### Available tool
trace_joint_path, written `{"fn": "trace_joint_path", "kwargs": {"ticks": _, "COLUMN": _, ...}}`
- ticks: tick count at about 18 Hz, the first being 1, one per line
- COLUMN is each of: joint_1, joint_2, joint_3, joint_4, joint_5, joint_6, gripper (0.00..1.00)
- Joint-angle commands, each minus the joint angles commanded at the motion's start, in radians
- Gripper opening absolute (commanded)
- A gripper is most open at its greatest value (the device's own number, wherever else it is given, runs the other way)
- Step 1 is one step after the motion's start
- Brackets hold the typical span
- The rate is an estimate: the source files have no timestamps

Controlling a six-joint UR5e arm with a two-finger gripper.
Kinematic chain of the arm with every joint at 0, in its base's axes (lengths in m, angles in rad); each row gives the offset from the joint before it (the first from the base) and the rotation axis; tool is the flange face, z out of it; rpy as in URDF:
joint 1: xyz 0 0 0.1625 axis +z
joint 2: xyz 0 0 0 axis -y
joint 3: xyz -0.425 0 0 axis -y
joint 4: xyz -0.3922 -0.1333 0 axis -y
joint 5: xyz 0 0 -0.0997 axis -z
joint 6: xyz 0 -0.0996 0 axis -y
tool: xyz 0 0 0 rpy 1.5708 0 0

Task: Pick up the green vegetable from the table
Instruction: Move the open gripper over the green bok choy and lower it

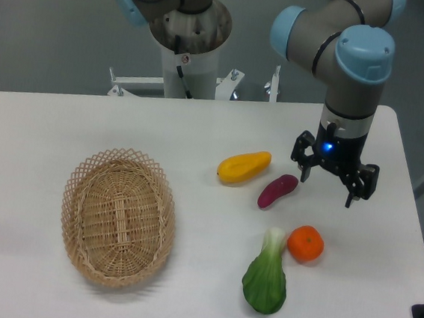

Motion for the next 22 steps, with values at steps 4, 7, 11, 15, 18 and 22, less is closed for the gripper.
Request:
{"fn": "trace_joint_path", "kwargs": {"ticks": 4, "joint_1": 0.0, "joint_2": 0.002, "joint_3": -0.003, "joint_4": 0.003, "joint_5": -0.005, "joint_6": 0.002, "gripper": 1.0}}
{"fn": "trace_joint_path", "kwargs": {"ticks": 7, "joint_1": 0.0, "joint_2": 0.002, "joint_3": -0.02, "joint_4": 0.003, "joint_5": -0.006, "joint_6": -0.009, "gripper": 1.0}}
{"fn": "trace_joint_path", "kwargs": {"ticks": 11, "joint_1": -0.014, "joint_2": -0.005, "joint_3": -0.021, "joint_4": 0.008, "joint_5": -0.005, "joint_6": -0.129, "gripper": 1.0}}
{"fn": "trace_joint_path", "kwargs": {"ticks": 15, "joint_1": -0.058, "joint_2": -0.04, "joint_3": -0.02, "joint_4": 0.04, "joint_5": -0.005, "joint_6": -0.254, "gripper": 1.0}}
{"fn": "trace_joint_path", "kwargs": {"ticks": 18, "joint_1": -0.107, "joint_2": -0.103, "joint_3": -0.021, "joint_4": 0.13, "joint_5": 0.0, "joint_6": -0.362, "gripper": 1.0}}
{"fn": "trace_joint_path", "kwargs": {"ticks": 22, "joint_1": -0.135, "joint_2": -0.176, "joint_3": -0.021, "joint_4": 0.155, "joint_5": 0.002, "joint_6": -0.368, "gripper": 1.0}}
